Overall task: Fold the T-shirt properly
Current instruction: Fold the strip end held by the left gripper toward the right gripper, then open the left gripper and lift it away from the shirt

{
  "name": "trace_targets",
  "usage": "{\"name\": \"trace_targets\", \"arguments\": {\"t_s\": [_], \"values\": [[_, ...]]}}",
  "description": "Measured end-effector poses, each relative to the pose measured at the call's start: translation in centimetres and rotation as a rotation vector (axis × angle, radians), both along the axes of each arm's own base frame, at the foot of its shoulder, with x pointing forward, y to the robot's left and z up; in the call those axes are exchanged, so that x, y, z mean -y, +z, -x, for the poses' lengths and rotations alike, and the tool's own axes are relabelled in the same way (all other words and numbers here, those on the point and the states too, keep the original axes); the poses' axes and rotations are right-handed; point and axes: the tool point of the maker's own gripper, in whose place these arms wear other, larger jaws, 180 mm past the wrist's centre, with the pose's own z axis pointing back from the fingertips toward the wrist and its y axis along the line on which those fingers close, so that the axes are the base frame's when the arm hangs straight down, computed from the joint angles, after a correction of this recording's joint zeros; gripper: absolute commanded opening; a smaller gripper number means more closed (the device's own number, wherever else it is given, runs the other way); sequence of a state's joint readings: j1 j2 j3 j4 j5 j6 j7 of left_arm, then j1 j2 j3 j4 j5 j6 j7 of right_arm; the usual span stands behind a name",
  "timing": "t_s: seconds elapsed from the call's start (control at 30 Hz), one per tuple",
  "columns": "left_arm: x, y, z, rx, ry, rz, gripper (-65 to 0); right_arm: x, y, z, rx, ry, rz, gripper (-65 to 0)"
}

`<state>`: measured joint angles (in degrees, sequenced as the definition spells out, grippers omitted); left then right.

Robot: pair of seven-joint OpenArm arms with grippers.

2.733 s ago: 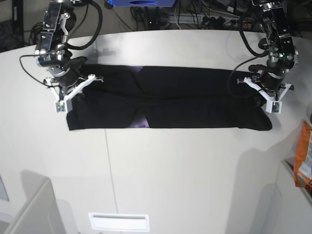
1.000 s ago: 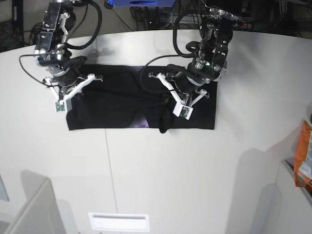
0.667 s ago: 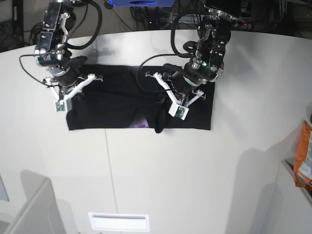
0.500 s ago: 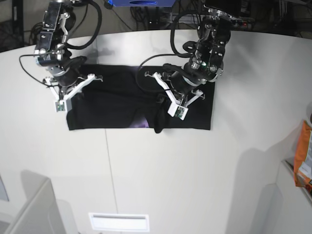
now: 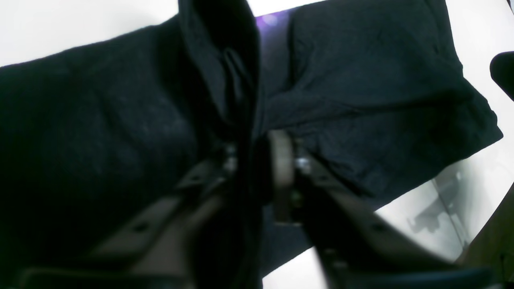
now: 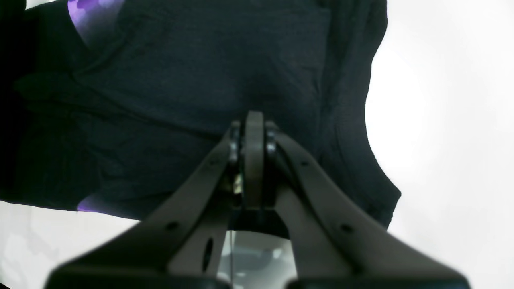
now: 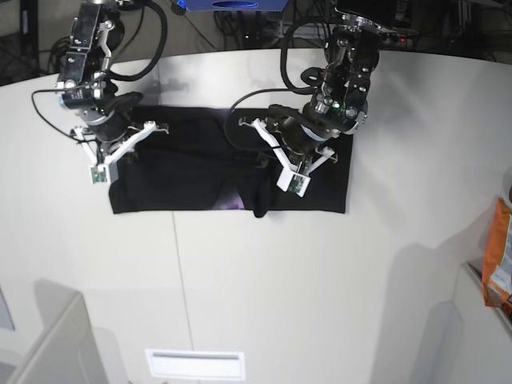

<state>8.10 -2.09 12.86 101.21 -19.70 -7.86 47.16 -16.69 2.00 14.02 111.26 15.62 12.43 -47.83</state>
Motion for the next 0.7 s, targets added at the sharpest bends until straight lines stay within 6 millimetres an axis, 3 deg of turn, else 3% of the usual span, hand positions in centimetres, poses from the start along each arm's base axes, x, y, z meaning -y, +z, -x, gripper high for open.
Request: {"name": "trace_targets", "arguments": {"t_s": [0.2, 0.33, 0.43, 0.53, 0.6, 0.67, 0.7], "values": [[1.3, 0.5, -0.1, 0.003, 0.004, 0.036, -21.7, 0.0, 0.0, 0.0, 0.000, 0.000, 0.000, -65.0], [3.5, 1.3, 0.1, 0.008, -0.020, 0.079, -17.8, -0.1, 0.0, 0.0, 0.001, -0.001, -0.002, -65.0], [4.4, 2.1, 0.5, 0.024, -0.049, 0.094, -24.8, -0.1, 0.1, -0.2, 0.004, -0.001, -0.003, -65.0], [2.6, 3.2, -0.2, 0.066, -0.015, 0.085, -45.4, 0.3, 0.2, -0.3, 0.007, -0.011, -0.002, -65.0], [-1.3, 3.5, -0.8, 0.088, 0.064, 0.056, -65.0, 1.1, 0.5, -0.6, 0.016, -0.044, -0.006, -65.0], [-7.2, 2.8, -1.0, 0.070, 0.214, 0.015, -65.0, 2.1, 0.8, -0.9, 0.012, -0.102, -0.016, -63.8], [-10.3, 2.4, -0.8, 0.059, 0.288, -0.014, -65.0, 2.5, 0.8, -1.0, -0.002, -0.130, -0.024, -54.9]]}}
